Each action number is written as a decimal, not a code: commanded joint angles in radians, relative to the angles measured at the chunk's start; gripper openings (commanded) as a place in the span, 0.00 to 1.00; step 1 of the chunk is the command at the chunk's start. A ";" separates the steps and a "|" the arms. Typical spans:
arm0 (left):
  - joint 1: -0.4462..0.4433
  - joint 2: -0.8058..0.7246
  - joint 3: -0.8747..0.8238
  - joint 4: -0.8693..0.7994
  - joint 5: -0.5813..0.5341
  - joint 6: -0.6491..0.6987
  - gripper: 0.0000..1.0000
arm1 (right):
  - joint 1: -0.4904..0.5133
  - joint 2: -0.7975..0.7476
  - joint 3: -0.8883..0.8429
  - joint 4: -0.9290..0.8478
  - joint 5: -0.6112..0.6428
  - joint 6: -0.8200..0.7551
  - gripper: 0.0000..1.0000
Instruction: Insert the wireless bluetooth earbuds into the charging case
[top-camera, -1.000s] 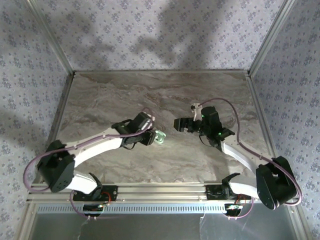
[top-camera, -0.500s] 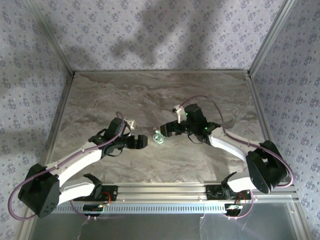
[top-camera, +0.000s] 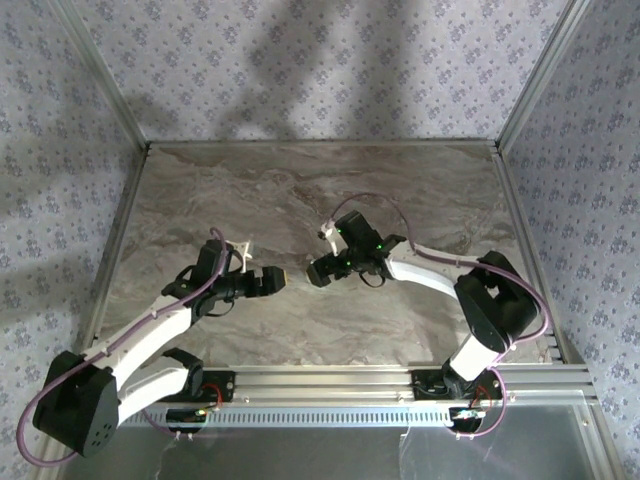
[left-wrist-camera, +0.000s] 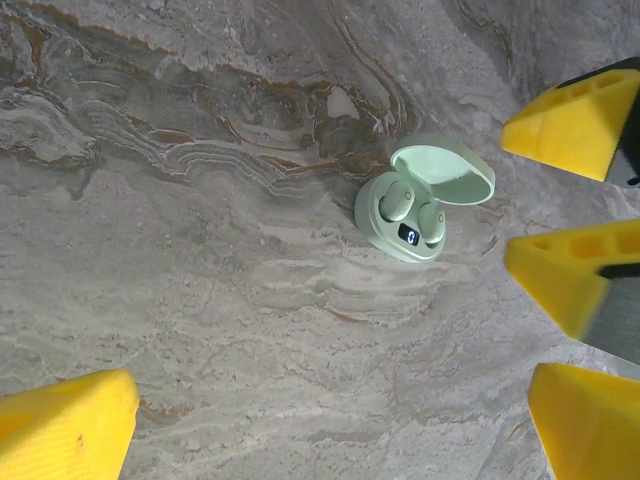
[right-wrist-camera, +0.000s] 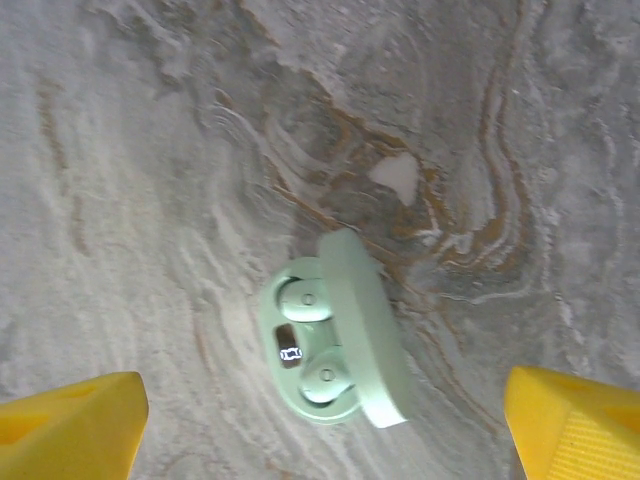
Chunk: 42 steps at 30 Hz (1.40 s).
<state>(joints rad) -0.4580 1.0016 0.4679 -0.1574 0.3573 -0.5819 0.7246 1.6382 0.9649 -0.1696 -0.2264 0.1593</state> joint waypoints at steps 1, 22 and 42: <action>0.013 -0.014 -0.005 0.023 0.034 -0.007 1.00 | 0.001 0.043 0.049 -0.104 0.089 -0.050 0.92; 0.022 0.055 0.000 0.098 0.072 -0.019 1.00 | -0.031 0.089 0.072 -0.143 0.230 -0.021 0.87; -0.042 0.177 0.025 0.189 0.054 -0.043 1.00 | -0.093 0.086 0.069 -0.145 0.247 0.041 0.86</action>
<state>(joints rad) -0.4862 1.1599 0.4679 -0.0116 0.4107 -0.6170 0.6399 1.7241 1.0195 -0.2897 0.0120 0.1757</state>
